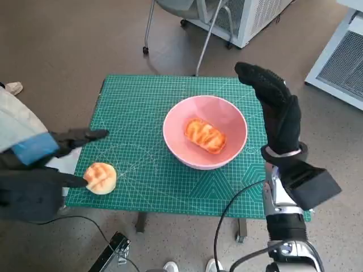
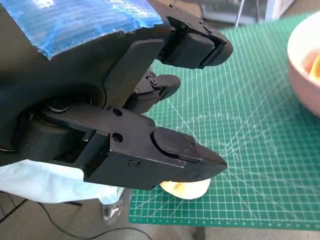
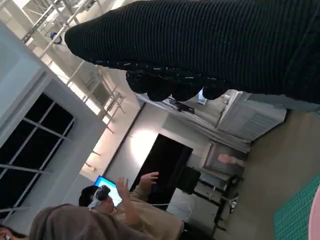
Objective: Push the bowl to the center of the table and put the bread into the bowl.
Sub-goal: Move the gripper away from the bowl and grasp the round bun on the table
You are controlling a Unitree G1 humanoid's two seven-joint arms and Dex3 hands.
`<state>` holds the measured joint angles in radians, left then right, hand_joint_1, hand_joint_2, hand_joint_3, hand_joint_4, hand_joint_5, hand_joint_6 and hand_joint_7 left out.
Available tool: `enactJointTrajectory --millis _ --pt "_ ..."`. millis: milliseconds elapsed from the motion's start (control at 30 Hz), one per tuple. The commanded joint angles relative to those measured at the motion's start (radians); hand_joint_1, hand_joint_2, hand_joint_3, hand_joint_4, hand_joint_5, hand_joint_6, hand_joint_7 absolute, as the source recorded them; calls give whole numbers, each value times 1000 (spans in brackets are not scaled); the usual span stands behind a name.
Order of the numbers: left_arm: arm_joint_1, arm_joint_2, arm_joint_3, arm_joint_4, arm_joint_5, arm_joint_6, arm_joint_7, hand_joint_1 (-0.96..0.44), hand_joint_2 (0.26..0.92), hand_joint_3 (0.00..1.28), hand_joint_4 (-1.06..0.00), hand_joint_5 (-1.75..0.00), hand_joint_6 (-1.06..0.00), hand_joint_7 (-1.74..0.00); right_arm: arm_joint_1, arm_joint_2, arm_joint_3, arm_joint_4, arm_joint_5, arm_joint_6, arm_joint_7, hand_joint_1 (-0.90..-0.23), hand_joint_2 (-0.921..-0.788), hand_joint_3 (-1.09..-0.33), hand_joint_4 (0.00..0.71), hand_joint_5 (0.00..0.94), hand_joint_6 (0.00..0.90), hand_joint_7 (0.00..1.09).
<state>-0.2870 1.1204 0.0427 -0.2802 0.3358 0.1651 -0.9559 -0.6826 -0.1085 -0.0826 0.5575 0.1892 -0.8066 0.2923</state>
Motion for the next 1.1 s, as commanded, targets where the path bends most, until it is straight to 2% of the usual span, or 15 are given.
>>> enactJointTrajectory --millis 33,567,933,1067,1100 --pt "-5 -18 -65 35 43 -10 17 164 840 0 -142 -10 -318 -12 22 -8 -7 -9 -1 11 6 -586 -921 -713 428 16 62 850" --pt "-62 -82 -238 198 174 -14 16 133 838 2 -169 -6 -365 -17 44 -20 -21 -52 -37 29 -23 -571 -921 -724 426 16 61 866" --pt "-92 -116 -348 285 265 14 -45 107 839 3 -184 -7 -414 -29 56 -22 -24 -70 -65 40 -51 -560 -921 -729 426 16 58 871" --pt "-108 -130 -382 339 306 -15 -22 93 839 3 -224 -22 -492 -61 58 -20 -25 -70 -71 37 -56 -559 -921 -730 426 16 58 871" --pt "-112 -133 -389 353 314 -24 -13 94 843 5 -349 -84 -541 -82 58 -20 -25 -69 -71 36 -57 -561 -921 -729 426 16 58 872"
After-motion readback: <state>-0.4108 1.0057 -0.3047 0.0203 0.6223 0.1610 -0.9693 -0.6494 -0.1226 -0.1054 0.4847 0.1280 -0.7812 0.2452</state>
